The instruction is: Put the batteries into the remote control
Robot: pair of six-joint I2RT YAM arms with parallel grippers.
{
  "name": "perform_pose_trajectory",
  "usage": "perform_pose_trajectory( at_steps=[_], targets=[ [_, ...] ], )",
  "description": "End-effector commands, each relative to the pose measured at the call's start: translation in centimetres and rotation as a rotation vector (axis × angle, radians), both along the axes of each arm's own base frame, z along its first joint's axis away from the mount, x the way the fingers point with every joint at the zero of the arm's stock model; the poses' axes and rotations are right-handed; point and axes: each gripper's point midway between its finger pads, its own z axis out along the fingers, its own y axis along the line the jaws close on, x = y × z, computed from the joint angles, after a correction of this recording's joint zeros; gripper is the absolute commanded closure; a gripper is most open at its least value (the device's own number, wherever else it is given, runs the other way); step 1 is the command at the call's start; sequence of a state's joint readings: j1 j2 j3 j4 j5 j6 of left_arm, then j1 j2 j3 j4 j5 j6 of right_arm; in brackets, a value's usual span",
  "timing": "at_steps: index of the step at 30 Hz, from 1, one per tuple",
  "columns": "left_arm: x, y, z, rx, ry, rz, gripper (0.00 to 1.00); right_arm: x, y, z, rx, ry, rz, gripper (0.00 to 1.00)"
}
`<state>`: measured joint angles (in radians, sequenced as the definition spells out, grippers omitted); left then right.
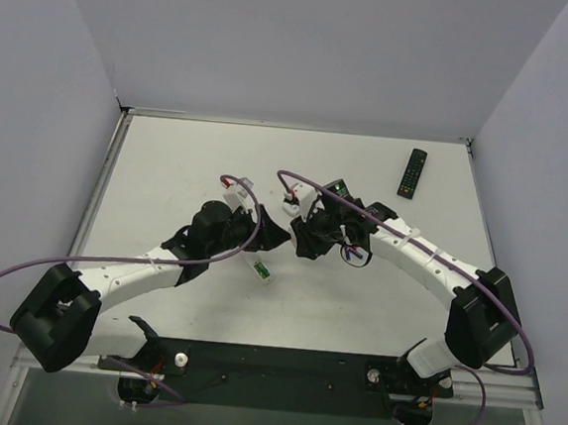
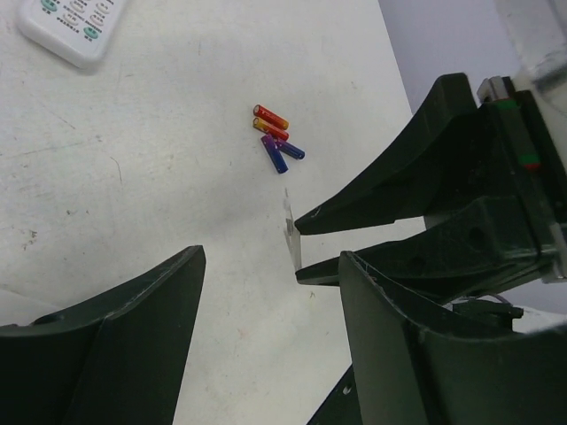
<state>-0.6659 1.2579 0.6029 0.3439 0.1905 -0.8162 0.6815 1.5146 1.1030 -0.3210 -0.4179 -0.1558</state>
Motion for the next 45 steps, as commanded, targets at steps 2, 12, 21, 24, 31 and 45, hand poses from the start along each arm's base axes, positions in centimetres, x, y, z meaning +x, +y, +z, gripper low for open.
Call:
perform_pose_trajectory(
  at_steps=[2,12,21,24,31,45],
  targets=[
    [1.2,-1.5,2.2,-0.035,-0.085,-0.014,0.31,-0.5,0.8,1.7,0.078,-0.018,-0.002,1.00],
    [1.7,-3.2,2.6,-0.067,-0.092,-0.024,0.42,-0.8,1.1,1.9,0.097,-0.035,-0.015,1.00],
    [0.9,-4.3,2.3,-0.069,-0.079,-0.063,0.81,-0.5,0.9,1.9,0.098,-0.055,-0.034,1.00],
    [0.9,-4.1,2.7,-0.072,-0.090,-0.057,0.96,-0.4,0.9,2.0,0.103,-0.062,-0.043,0.99],
    [0.9,-2.7,5.5,-0.036,-0.251,-0.117,1.00,-1.3,0.9,4.1,0.198,-0.056,-0.024,0.61],
    [-6.7,-0.5,16.1,-0.180,-0.738,-0.657,1.00,-6.7,1.5,16.9,0.690,0.047,0.331,0.34]
  ],
)
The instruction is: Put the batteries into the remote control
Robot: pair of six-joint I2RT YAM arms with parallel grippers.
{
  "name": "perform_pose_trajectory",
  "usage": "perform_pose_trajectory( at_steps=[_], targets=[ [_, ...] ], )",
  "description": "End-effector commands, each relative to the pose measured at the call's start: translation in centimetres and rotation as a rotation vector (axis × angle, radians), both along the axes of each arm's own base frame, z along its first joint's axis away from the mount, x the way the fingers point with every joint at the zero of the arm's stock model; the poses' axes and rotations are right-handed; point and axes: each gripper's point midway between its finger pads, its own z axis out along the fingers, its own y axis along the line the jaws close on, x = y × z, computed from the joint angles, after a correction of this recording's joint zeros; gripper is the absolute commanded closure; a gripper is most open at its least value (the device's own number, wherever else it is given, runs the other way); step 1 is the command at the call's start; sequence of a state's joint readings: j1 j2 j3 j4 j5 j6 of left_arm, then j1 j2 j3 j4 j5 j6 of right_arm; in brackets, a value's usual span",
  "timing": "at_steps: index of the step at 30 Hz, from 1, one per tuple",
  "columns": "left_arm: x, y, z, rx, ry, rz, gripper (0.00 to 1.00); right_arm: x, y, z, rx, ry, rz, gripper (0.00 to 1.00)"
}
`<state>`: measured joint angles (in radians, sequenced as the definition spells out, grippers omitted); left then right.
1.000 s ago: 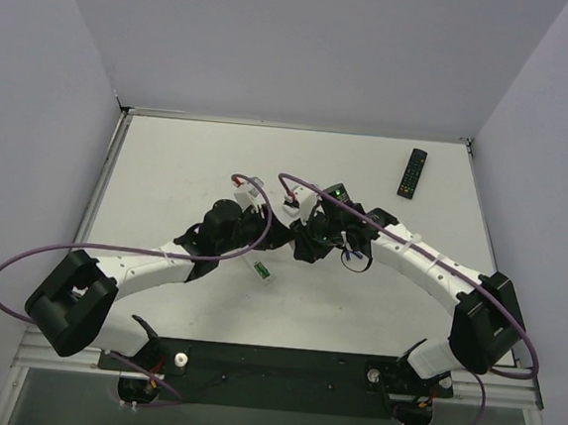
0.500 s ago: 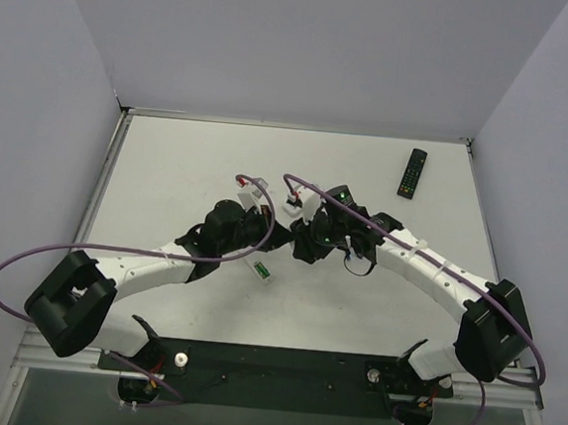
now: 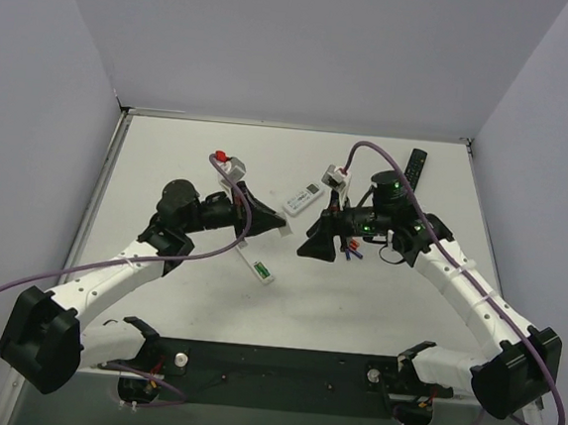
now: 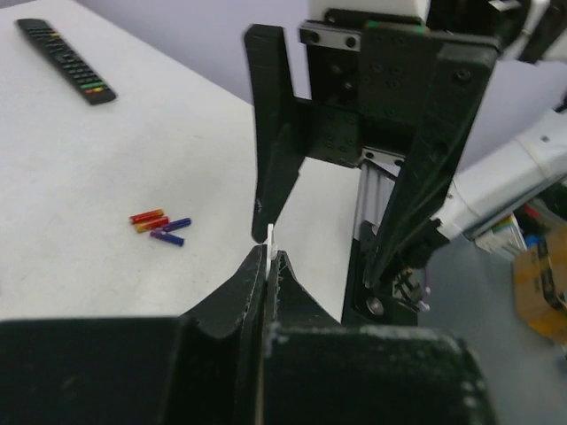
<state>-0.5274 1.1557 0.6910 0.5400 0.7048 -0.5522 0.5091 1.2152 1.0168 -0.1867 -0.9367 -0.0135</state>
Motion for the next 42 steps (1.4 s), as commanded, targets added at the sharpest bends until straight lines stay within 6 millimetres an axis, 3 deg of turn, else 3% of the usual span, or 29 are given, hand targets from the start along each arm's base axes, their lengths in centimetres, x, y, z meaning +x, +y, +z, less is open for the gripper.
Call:
perform_pose_trajectory(
  at_steps=[1,7,10,16,21,31,37,42],
  targets=[
    [-4.3,-0.5,5.0,-0.044,-0.261,-0.262,1.00,-3.0,1.3,5.7,0.182,-0.038,0.219,0.34],
    [-6.0,-0.9,6.8,-0.049,-0.371,-0.355,1.00,-3.4,1.6,6.7,0.212,-0.032,0.274,0.35],
    [-5.8,-1.4,6.8,-0.051,-0.366,-0.344,1.00,-3.2,1.9,6.8,0.207,-0.031,0.266,0.36],
    [-4.4,-1.5,6.5,-0.056,-0.340,-0.235,1.00,-1.1,2.2,5.6,0.122,-0.124,0.107,0.50],
    [-3.7,-1.4,6.3,-0.051,-0.319,-0.181,1.00,-1.2,2.9,5.4,0.097,-0.170,0.072,0.68],
    [-3.9,-1.4,5.4,-0.030,-0.284,-0.195,1.00,-1.6,4.0,5.5,0.095,-0.209,0.076,0.82],
    [-4.1,-1.4,5.3,-0.027,-0.277,-0.207,1.00,-1.6,3.9,5.6,0.096,-0.218,0.066,0.99],
    [-3.5,-1.3,5.3,-0.028,-0.250,-0.171,1.00,-1.4,3.7,5.3,0.077,-0.229,0.045,1.00]
  ],
)
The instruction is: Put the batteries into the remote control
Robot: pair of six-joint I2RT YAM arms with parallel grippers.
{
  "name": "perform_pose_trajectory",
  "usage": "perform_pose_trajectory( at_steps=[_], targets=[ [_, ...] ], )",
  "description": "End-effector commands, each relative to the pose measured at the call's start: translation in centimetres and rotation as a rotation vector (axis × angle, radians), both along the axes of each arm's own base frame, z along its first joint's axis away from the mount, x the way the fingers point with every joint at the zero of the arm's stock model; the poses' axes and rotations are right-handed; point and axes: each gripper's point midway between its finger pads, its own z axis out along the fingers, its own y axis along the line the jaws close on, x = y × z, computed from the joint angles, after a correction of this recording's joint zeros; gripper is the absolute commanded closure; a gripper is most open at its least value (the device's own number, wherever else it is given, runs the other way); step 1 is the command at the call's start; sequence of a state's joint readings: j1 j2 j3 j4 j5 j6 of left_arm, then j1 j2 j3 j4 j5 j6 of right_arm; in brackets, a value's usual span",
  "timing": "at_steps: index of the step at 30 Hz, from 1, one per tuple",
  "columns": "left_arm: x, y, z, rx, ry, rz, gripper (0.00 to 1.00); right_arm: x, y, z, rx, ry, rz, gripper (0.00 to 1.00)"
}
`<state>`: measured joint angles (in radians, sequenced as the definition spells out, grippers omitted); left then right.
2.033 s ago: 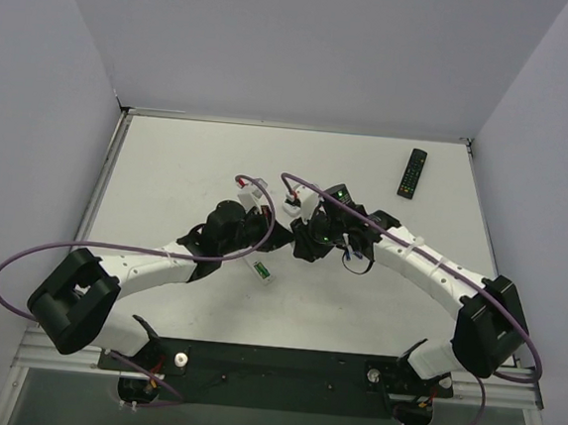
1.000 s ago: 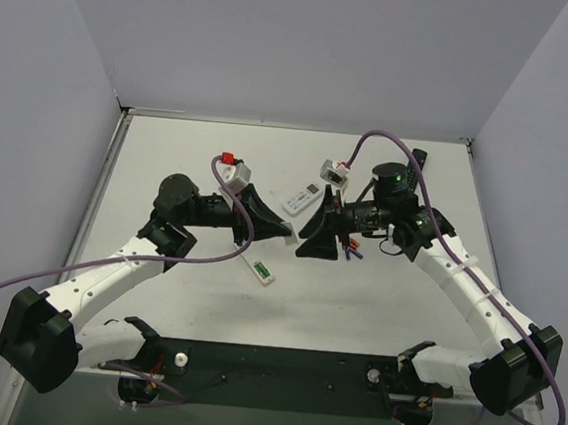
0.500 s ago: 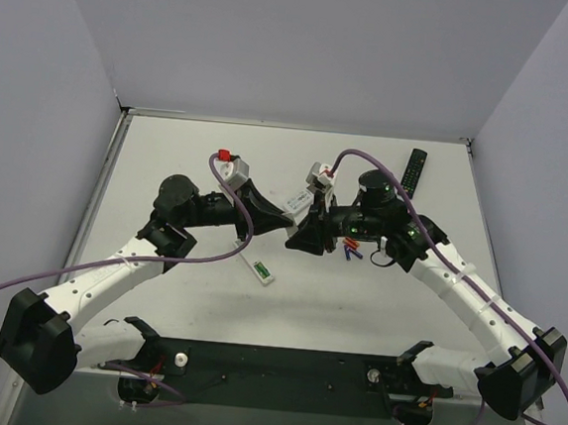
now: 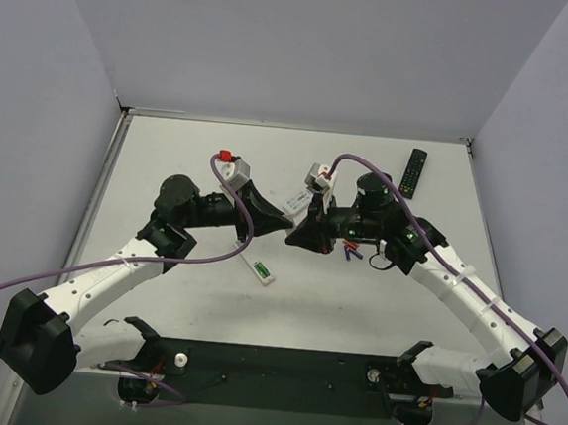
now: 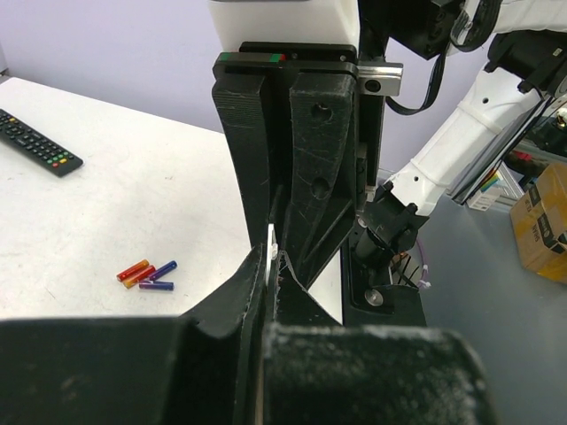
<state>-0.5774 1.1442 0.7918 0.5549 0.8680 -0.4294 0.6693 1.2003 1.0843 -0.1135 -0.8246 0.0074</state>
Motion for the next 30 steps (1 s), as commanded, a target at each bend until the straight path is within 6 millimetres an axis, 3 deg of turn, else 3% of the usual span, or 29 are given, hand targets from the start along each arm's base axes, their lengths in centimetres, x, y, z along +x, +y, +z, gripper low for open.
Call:
perform_pose_trajectory(
  at_steps=[1,3,6,7,11,19,25,30],
  targets=[
    [0.2,0.2,0.7,-0.013,0.003,0.035,0.96,0.2,-0.1,1.7,0.032,-0.100,-0.018,1.00],
    [0.7,0.4,0.7,-0.024,0.030,0.074,0.77,0.7,-0.3,1.3,-0.004,-0.120,-0.056,1.00],
    [1.0,0.8,0.7,-0.035,0.078,0.122,0.58,1.6,-0.8,0.7,-0.059,-0.163,-0.123,1.00],
    [1.8,1.1,0.8,-0.044,0.098,0.174,0.45,2.0,-1.0,0.6,-0.073,-0.184,-0.144,1.00],
    [3.1,2.5,1.0,-0.076,0.247,0.329,0.24,3.7,-2.3,-0.3,-0.175,-0.274,-0.270,1.00],
    [5.2,4.4,1.1,-0.201,0.609,0.592,0.19,6.8,-3.9,-0.4,-0.373,-0.490,-0.535,1.00],
    [6.0,3.6,0.4,-0.201,0.853,0.641,0.25,7.6,-3.2,-1.1,-0.414,-0.571,-0.612,1.00],
    [6.2,2.7,1.0,-0.266,0.985,0.605,0.29,8.3,-2.9,-1.1,-0.437,-0.652,-0.648,1.00]
  ],
)
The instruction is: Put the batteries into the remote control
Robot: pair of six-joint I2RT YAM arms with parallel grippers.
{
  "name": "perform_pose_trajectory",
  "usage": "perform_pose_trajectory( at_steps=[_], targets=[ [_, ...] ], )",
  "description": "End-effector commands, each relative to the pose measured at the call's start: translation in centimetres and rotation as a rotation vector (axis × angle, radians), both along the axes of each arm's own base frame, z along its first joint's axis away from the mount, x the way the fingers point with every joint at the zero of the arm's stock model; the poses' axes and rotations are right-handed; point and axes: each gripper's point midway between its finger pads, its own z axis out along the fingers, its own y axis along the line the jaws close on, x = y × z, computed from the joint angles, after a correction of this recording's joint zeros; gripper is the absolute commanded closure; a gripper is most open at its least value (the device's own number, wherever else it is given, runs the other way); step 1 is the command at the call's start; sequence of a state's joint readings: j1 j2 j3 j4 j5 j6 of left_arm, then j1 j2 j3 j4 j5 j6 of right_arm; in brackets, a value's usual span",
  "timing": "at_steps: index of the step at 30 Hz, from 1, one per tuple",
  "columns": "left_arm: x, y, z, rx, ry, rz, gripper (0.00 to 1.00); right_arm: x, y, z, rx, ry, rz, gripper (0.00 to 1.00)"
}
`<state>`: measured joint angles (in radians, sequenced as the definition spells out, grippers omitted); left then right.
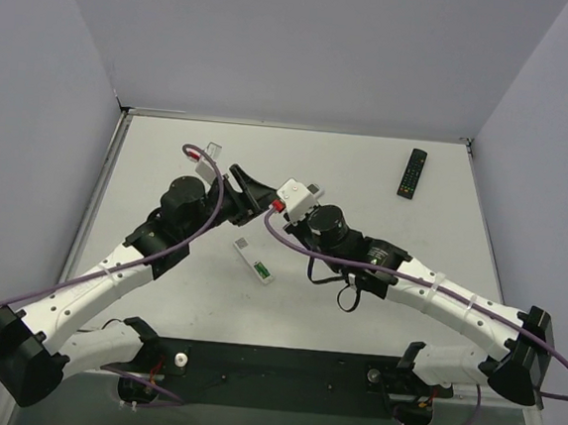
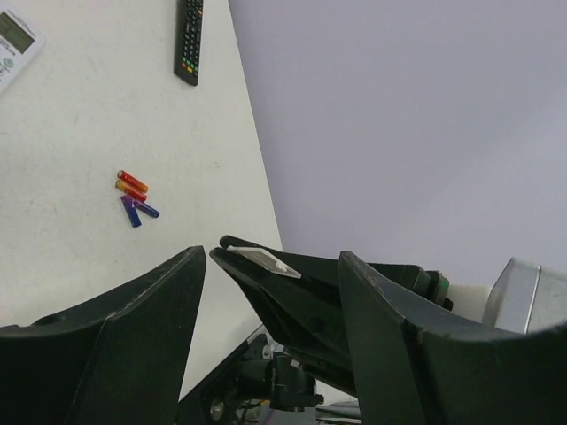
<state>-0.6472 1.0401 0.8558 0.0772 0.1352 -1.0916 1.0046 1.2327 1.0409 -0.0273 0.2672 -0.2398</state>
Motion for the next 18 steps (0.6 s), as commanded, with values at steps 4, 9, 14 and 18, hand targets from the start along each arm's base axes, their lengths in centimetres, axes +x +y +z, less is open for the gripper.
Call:
perform_pose_trajectory(
  at_steps=[4,9,14,18],
  targets=[
    [0.4,-1.0,1.9,-0.145,0.151,0.023,0.31,1.8,-0.3,1.2,-0.051,-0.171,-0.100,1.00],
    [0.2,-1.5,0.3,-0.126,0.223,0.012,0.34,1.8,-0.1,1.0,-0.106,-0.218,-0.097,1.00],
    [0.1,-1.6,0.2,-0.149,0.243,0.013,0.52,2.0,0.1,1.0,-0.166,-0.270,-0.126,1.00],
    [0.0,-1.7,0.3,-0.170,0.251,0.005,0.63,2.0,0.3,1.0,-0.221,-0.321,-0.139,1.00]
  ],
)
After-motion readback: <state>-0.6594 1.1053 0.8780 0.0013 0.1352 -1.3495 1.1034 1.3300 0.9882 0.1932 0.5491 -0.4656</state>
